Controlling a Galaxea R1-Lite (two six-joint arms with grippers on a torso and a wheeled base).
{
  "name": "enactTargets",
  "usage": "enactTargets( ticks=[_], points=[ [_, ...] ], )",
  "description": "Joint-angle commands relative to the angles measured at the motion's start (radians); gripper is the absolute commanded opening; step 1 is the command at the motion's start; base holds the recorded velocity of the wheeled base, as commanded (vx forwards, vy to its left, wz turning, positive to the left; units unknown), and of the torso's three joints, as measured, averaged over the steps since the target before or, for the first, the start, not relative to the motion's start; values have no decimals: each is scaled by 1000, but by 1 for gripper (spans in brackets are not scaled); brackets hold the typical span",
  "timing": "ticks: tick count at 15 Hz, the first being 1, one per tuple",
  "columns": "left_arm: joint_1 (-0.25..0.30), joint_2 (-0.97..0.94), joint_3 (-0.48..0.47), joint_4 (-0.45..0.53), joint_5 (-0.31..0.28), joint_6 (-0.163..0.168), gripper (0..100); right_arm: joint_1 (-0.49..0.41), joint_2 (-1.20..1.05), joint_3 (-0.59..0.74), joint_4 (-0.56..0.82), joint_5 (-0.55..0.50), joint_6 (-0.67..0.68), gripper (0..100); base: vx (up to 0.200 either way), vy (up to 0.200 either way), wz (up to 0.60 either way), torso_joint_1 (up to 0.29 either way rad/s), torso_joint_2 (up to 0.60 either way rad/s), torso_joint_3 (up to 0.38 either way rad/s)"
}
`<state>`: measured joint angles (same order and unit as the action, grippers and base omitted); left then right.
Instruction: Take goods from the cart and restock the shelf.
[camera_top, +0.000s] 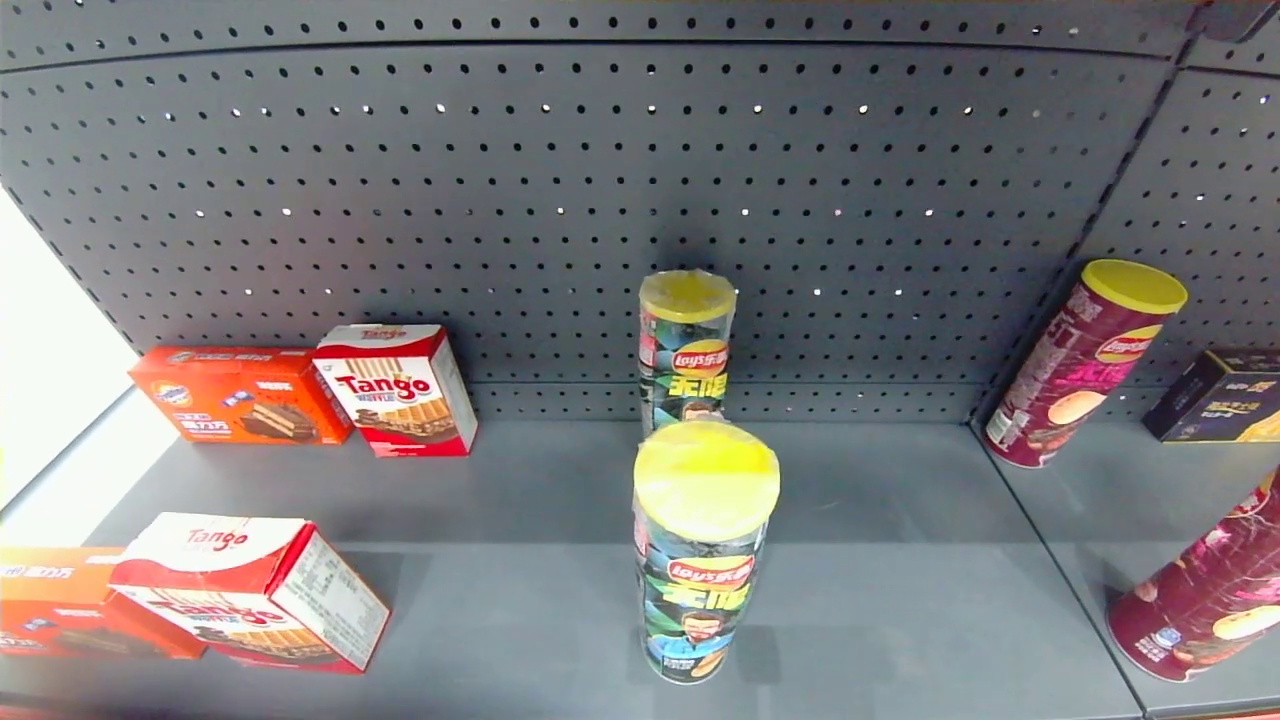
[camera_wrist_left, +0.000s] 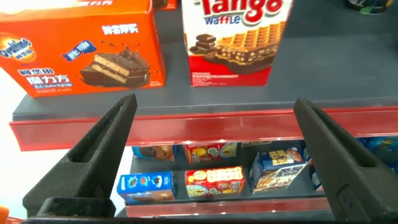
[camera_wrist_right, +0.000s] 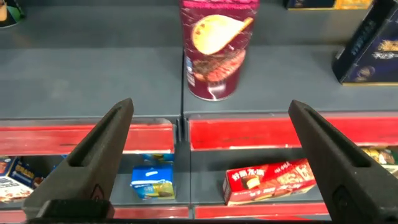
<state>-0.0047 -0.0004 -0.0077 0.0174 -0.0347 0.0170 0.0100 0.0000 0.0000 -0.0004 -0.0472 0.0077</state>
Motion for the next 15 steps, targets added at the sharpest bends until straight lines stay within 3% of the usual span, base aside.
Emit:
enactTargets(
  ticks=[1, 4, 6, 15],
  points=[
    [0, 0, 0, -1, -1, 0, 100, 1, 2, 0, 0, 0, 0, 100, 0, 0, 0, 0, 0, 0],
    [-1, 0, 0, -1, 1, -2, 100, 1, 2, 0, -1, 0, 0, 100, 0, 0, 0, 0, 0, 0],
    [0, 0, 0, -1, 2, -5, 100, 1, 2, 0, 0, 0, 0, 100, -200, 0, 0, 5, 0, 5],
    [0, 0, 0, -1, 4, -2, 100, 1, 2, 0, 0, 0, 0, 100, -22, 0, 0, 1, 0, 0]
  ],
)
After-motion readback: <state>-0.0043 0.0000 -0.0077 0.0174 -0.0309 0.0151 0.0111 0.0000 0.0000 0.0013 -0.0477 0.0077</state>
